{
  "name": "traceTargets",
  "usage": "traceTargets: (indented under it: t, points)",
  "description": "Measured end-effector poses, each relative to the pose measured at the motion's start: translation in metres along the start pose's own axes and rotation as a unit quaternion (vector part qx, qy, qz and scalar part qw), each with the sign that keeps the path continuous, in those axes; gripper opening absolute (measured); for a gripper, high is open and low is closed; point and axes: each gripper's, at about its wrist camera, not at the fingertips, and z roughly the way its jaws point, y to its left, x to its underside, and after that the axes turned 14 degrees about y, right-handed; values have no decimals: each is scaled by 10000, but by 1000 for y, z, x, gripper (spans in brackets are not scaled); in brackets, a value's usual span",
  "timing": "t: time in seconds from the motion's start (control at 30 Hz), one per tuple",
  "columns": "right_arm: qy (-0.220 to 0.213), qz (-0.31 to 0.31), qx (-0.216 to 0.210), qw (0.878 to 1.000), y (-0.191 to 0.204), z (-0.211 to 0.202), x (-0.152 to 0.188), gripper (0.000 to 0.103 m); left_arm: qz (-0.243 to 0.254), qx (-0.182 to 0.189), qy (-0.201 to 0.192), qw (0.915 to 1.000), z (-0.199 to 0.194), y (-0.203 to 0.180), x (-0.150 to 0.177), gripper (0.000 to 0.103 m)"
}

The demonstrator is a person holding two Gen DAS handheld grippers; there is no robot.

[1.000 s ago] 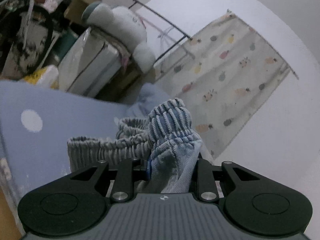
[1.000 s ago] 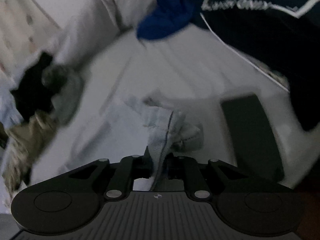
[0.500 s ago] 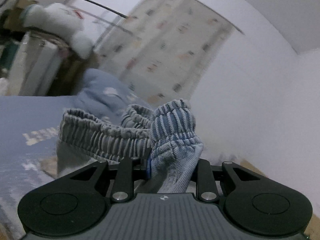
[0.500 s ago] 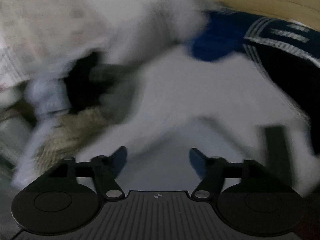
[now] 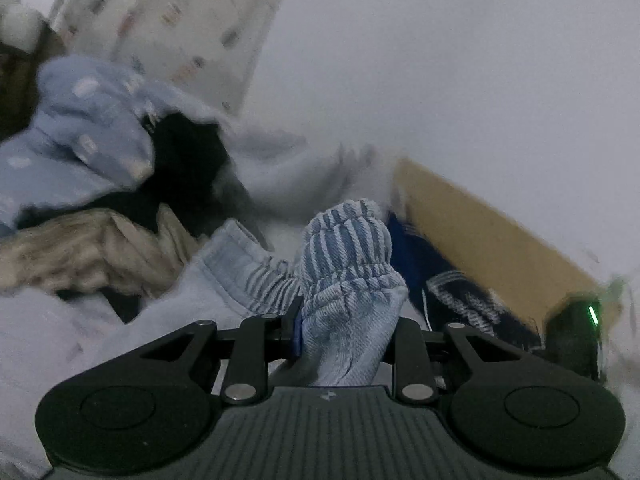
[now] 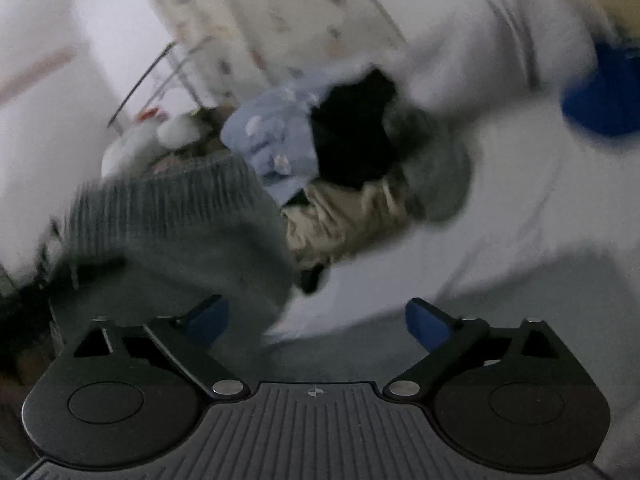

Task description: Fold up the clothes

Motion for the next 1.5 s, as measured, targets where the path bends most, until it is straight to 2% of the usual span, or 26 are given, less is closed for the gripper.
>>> traceTargets:
  t: [0.07, 0.13, 0.2, 0.37, 0.5, 0.57, 0.73, 0.87, 0.97, 1.0, 1.03, 1.07, 1.13, 1.17, 1.2, 1.27, 1.3, 1.37, 1.5]
  points:
    - [117, 520, -75, 9985, -36, -3, 3, 100, 73, 15, 331, 9994, 25, -8, 21, 25]
    - [79, 731, 299, 9968, -59, -9, 8, 100, 156, -33, 674, 9976, 53, -16, 47, 25]
    - [6, 840, 735, 9938, -78, -14, 13, 100, 239, -83, 1014, 9945, 81, -25, 73, 25]
    - [207, 759, 1124, 9905, -96, -11, 23, 100, 536, -338, 1580, 9854, 140, -42, 126, 25]
    - [440, 680, 1205, 9894, -94, -1, 32, 100, 987, -485, 2067, 9722, 168, -50, 143, 25]
    - [573, 653, 1262, 9882, -93, 5, 37, 100, 1086, -478, 2263, 9668, 173, -53, 146, 33]
    - [845, 427, 1271, 9874, -80, 24, 53, 100, 1133, -401, 2401, 9633, 175, -48, 147, 36]
    - [1026, -158, 1184, 9875, -58, 49, 52, 100, 1141, -307, 2476, 9616, 171, -41, 148, 40]
    - [1344, -662, 1115, 9824, -43, 78, 48, 100, 1217, -289, 2633, 9566, 169, -48, 153, 43]
    - [1459, -784, 1139, 9796, -39, 89, 47, 100, 1232, -301, 2728, 9537, 169, -46, 153, 54]
    - [1565, -834, 1174, 9771, -38, 100, 46, 99, 1174, -264, 2849, 9510, 170, -43, 154, 75]
    - [1666, -857, 1214, 9748, -37, 112, 45, 99, 1117, -228, 2964, 9482, 170, -39, 154, 83]
    - [1805, -938, 1348, 9698, -36, 132, 46, 88, 1072, -171, 2997, 9478, 169, -35, 153, 84]
    - [1818, -1012, 1463, 9671, -34, 138, 48, 73, 1049, -143, 3013, 9476, 169, -32, 152, 84]
    - [1831, -1086, 1578, 9643, -33, 145, 51, 47, 1026, -115, 3030, 9474, 168, -30, 151, 84]
    - [1654, -1043, 1632, 9670, -33, 136, 52, 32, 954, 19, 3080, 9466, 166, -25, 150, 85]
    - [1548, -1006, 1645, 9689, -34, 130, 52, 16, 906, 119, 3109, 9460, 165, -22, 149, 86]
    - [1349, -1033, 1572, 9728, -32, 111, 54, 14, 837, 235, 3075, 9476, 160, -17, 147, 91]
    - [1178, -1027, 1608, 9745, -26, 73, 60, 12, 746, 625, 3051, 9473, 154, -8, 141, 92]
